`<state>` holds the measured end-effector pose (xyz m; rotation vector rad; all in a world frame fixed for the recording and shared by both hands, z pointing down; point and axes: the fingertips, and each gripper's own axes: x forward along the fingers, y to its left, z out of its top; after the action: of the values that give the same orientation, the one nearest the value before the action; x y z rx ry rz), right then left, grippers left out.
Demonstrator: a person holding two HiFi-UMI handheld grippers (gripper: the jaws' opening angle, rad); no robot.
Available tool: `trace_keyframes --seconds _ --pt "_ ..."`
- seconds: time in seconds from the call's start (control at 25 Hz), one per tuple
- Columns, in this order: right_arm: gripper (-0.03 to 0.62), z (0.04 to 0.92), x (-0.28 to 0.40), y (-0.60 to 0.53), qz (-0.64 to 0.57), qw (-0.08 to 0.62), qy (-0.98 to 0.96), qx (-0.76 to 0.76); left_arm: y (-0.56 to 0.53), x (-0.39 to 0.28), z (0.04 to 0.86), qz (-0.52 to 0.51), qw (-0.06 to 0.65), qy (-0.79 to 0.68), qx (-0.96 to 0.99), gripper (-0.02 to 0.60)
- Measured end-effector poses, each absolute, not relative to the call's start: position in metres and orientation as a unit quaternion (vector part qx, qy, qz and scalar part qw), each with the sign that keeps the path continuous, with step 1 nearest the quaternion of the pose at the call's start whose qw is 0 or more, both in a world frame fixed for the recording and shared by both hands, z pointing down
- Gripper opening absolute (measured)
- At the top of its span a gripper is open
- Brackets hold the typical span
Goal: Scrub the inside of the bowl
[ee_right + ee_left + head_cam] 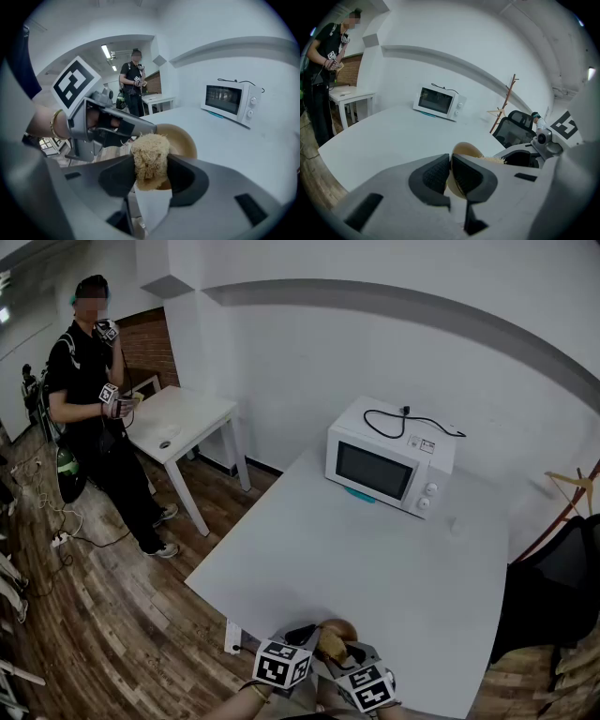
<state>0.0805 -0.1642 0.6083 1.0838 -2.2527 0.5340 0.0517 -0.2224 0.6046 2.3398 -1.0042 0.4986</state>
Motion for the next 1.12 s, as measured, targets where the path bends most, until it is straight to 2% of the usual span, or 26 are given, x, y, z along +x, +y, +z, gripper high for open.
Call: trace_keyframes --seconds 0.52,0.84,1.12 --pt "0.186 0.611 0.123 -0.177 0.219 0.268 -0.815 0.464 -0.225 0.061 0.615 0.186 0.287 -0.357 0.869 0.035" --pt "0.186 0.588 0.145 -0.195 0.217 0.16 -0.801 0.535 -0.251 0.054 0.638 0.182 0.343 -0.379 0.84 0.035" --pt "0.186 0.59 0.19 -0.201 0.247 0.125 -0.764 0.583 -0.269 0.08 0.67 0.21 0.365 -0.363 0.831 0.035"
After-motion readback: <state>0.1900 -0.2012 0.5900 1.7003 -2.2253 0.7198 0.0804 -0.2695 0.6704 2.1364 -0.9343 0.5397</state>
